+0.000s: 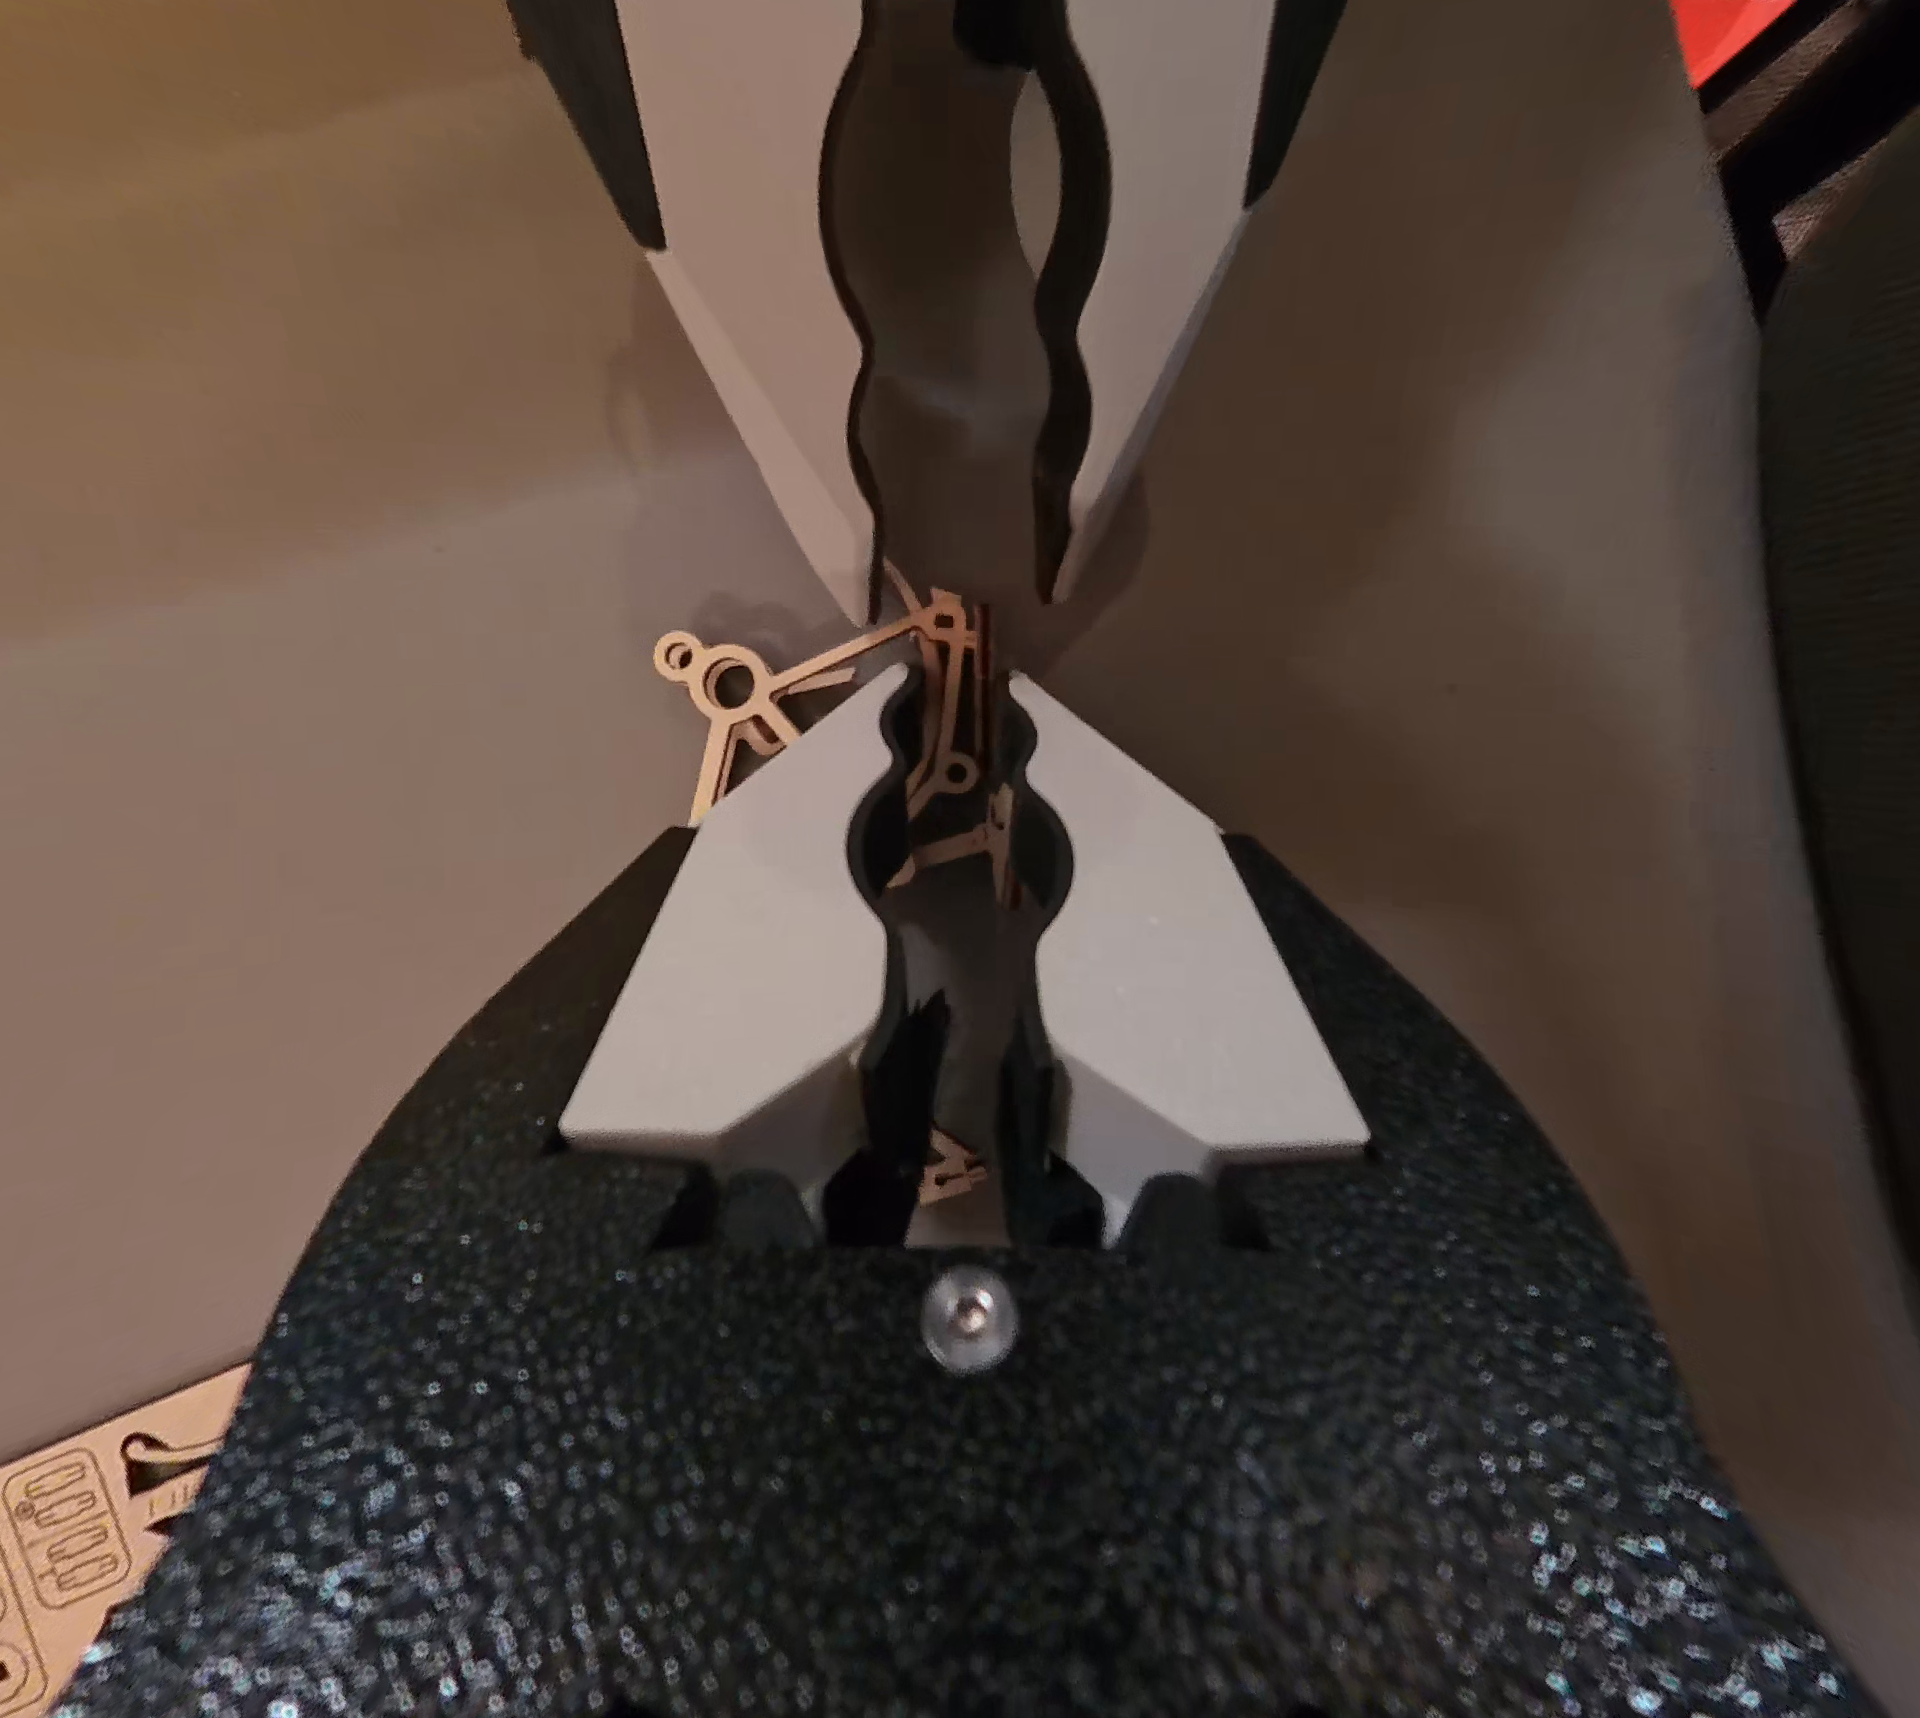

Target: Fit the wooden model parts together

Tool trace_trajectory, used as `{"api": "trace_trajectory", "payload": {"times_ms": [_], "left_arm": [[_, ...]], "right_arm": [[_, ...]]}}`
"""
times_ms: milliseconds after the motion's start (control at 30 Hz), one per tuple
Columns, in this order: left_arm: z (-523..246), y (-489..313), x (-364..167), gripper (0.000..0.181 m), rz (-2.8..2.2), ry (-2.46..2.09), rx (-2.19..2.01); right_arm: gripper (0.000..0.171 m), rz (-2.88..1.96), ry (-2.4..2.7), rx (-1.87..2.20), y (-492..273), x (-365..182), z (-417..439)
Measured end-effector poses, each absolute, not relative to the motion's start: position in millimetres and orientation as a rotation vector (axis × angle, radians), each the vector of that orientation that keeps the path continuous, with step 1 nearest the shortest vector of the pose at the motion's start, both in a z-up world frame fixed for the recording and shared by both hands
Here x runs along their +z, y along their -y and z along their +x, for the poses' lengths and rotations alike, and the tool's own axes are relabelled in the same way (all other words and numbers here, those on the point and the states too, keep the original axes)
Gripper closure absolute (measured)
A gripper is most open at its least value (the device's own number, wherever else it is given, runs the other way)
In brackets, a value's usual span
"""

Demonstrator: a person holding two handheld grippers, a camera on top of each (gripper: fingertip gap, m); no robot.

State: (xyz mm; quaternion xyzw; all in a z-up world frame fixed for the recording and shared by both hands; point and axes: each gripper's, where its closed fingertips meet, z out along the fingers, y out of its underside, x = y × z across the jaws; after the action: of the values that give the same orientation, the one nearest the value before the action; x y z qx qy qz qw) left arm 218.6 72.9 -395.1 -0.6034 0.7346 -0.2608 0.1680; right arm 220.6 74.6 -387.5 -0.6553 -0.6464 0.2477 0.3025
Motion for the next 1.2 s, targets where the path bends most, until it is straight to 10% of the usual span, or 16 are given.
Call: {"api": "trace_trajectory", "payload": {"times_ms": [1200], "left_arm": [[219.0,-63.9,-392.9,0.164,-1.718,-2.089,-0.847]], "right_arm": [[0.154,-1.566,1.722,0.56,-72.8,-387.1,213.3]]}}
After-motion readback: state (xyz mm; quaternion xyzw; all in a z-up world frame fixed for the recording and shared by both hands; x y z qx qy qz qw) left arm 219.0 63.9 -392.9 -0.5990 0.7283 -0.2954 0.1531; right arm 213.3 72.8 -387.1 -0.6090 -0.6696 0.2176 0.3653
